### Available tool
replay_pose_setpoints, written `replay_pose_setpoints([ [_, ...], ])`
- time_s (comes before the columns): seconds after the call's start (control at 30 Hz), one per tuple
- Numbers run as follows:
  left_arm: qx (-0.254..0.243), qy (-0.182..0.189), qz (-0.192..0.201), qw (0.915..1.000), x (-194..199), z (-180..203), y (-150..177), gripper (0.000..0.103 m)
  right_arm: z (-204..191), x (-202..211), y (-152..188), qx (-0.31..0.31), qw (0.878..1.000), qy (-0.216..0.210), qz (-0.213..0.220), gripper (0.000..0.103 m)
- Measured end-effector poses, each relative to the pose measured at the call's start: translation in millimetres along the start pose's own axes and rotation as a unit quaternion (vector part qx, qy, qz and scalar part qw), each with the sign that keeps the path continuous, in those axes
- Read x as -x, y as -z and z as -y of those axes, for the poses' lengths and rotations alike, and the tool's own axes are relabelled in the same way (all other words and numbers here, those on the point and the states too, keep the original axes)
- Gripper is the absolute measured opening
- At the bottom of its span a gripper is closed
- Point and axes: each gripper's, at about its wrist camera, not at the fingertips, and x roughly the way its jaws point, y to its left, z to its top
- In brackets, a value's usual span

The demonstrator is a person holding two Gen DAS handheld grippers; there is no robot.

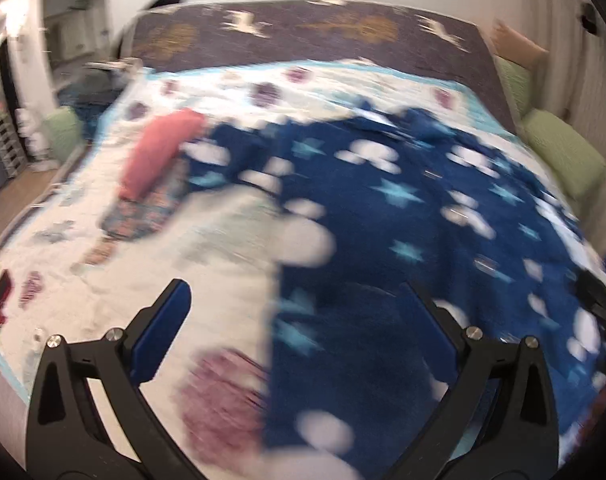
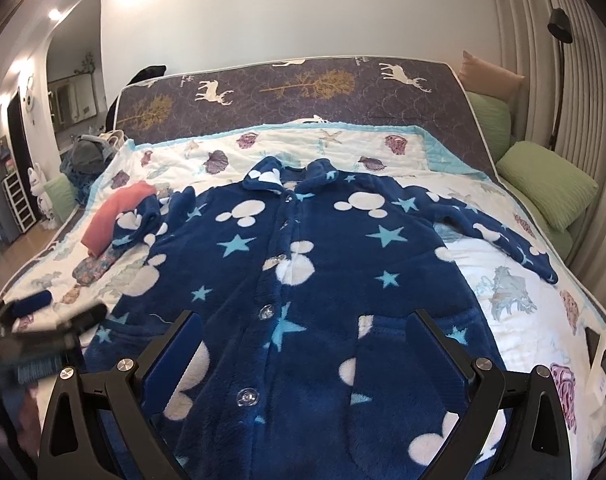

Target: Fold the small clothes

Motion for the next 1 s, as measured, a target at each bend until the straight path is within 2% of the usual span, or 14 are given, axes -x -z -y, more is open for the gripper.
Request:
replay_pose_setpoints([
  [0.1,-0.004,-0.061,0.017,0.9980,-33.2,-29.8,-15.8,0.099,4.9,-6.4,0.0,-0.007,1.000,0.004,-0.006,0.103],
  [0.17,-0.018,-0.081,0.015,0.9964,-56.3,-41.6,-26.7,0.096,8.1,-12.2,-0.1,-0.013,1.000,0.006,-0.011,0.103],
  [0.23,-0.033,-0.085,0.001,0.9959,-85.3,-51.4,-40.1,0.082,10.8,-18.5,-1.1,-0.018,1.000,0.009,-0.017,0.103],
  [0.3,-0.037,-0.081,-0.014,0.9959,-107.5,-58.3,-49.4,0.072,13.4,-25.2,-2.7,-0.022,0.999,0.011,-0.021,0.103],
  [0.43,-0.058,-0.107,-0.033,0.9921,-145.5,-64.7,-58.8,0.072,20.3,-33.8,-5.6,-0.026,0.999,0.018,-0.022,0.103],
  [0.57,-0.106,-0.089,-0.030,0.9900,-161.2,-54.2,-59.0,0.075,30.3,-47.2,-5.9,-0.036,0.998,0.028,-0.033,0.103],
  [0.63,-0.131,-0.089,-0.028,0.9870,-168.0,-47.2,-60.8,0.081,35.6,-54.8,-6.1,-0.045,0.998,0.030,-0.042,0.103],
  [0.73,-0.146,-0.115,-0.041,0.9817,-188.4,-43.1,-66.9,0.080,43.6,-63.0,-6.4,-0.062,0.996,0.026,-0.052,0.103],
  [0.77,-0.138,-0.116,-0.050,0.9824,-195.8,-46.0,-70.0,0.076,45.9,-64.4,-6.5,-0.067,0.996,0.024,-0.054,0.103],
  [0.8,-0.128,-0.115,-0.058,0.9834,-201.6,-49.7,-73.0,0.059,47.5,-65.7,-6.9,-0.070,0.996,0.022,-0.055,0.103],
  [0.83,-0.116,-0.109,-0.074,0.9845,-208.7,-54.9,-76.9,0.023,48.8,-66.1,-7.1,-0.071,0.996,0.023,-0.055,0.103],
  [0.87,-0.094,-0.096,-0.098,0.9861,-212.7,-61.8,-80.4,0.010,50.2,-66.5,-7.7,-0.070,0.996,0.025,-0.053,0.103],
  [0.93,-0.028,-0.057,-0.115,0.9913,-205.4,-76.8,-91.8,0.007,52.4,-65.9,-10.4,-0.066,0.996,0.030,-0.048,0.103],
  [1.0,0.004,-0.015,-0.089,0.9959,-180.9,-80.7,-102.3,0.005,55.7,-64.0,-15.6,-0.057,0.997,0.035,-0.039,0.103],
])
